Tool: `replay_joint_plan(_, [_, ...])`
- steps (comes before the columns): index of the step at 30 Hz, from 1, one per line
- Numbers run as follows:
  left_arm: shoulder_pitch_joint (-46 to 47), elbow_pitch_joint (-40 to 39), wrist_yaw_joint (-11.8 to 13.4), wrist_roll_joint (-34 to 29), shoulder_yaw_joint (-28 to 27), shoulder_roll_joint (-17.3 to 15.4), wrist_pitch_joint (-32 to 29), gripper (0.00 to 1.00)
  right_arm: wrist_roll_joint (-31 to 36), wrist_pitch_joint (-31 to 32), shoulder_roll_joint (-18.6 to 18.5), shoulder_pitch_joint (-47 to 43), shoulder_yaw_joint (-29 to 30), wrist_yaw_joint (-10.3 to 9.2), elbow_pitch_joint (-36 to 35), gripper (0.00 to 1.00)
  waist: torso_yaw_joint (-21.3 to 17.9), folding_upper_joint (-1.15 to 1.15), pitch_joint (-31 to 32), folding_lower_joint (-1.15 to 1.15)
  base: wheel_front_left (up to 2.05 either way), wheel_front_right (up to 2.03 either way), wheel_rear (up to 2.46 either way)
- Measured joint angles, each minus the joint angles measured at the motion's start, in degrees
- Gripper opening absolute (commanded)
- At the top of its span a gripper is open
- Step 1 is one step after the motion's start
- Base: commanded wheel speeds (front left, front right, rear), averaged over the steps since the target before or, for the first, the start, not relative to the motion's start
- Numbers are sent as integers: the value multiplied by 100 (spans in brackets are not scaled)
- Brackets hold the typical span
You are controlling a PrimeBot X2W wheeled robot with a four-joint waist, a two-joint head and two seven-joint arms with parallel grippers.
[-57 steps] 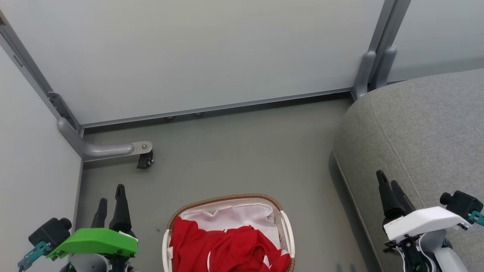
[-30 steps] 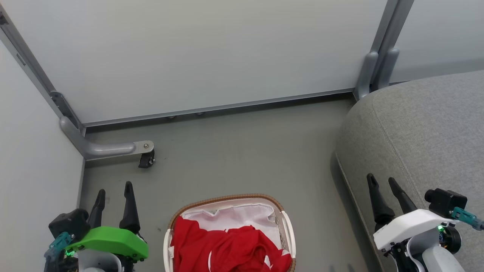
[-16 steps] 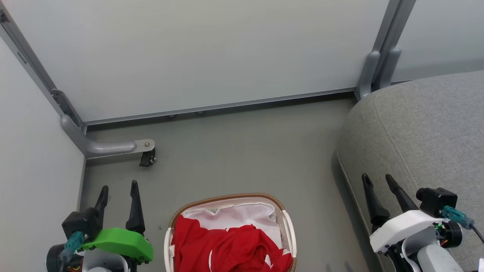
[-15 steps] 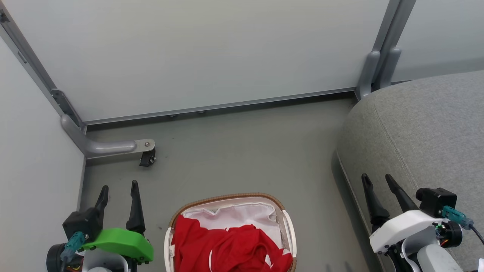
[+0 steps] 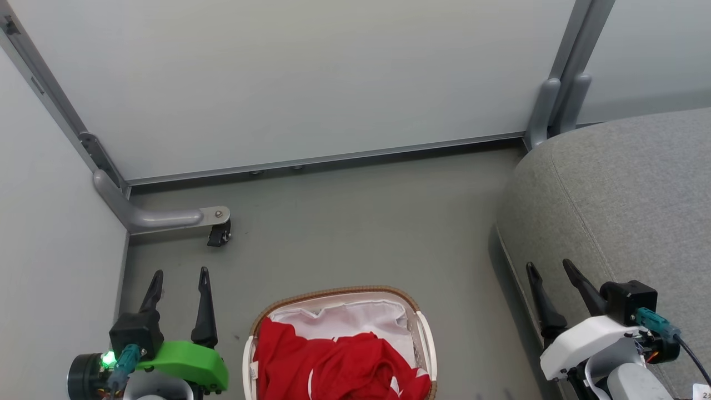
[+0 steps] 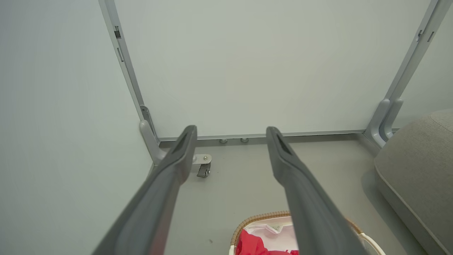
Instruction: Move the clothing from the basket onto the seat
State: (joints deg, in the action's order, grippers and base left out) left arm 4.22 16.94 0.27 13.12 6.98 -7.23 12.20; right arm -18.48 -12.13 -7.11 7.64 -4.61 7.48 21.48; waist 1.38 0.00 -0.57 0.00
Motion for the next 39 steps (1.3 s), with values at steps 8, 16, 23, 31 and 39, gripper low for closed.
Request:
replay_joint_plan(8, [-35,52,22,-358,-20,3,82,100,331,-88,-9,-4,-58,1,77,100,-21,0,9,0,0,0,0])
replay_joint_plan(16, [9,259,-54,-633,-27,162,176,100,633,-176,-60,147,-275,2,0,100,-86,0,-204,0,0,0,0])
replay_joint_plan(23, [625,627,-164,-873,94,335,249,100,825,-252,-180,781,-467,2,-388,100,-192,0,-812,0,0,0,0])
replay_joint_plan(31, [1634,1549,-288,-1093,359,414,293,100,926,-291,-200,1479,-638,3,-1000,100,-409,0,-1824,0,0,0,0])
replay_joint_plan(39, [2511,2383,-438,-1132,584,436,293,100,895,-294,-134,1951,-840,3,-1524,100,-652,0,-2883,1,0,0,0])
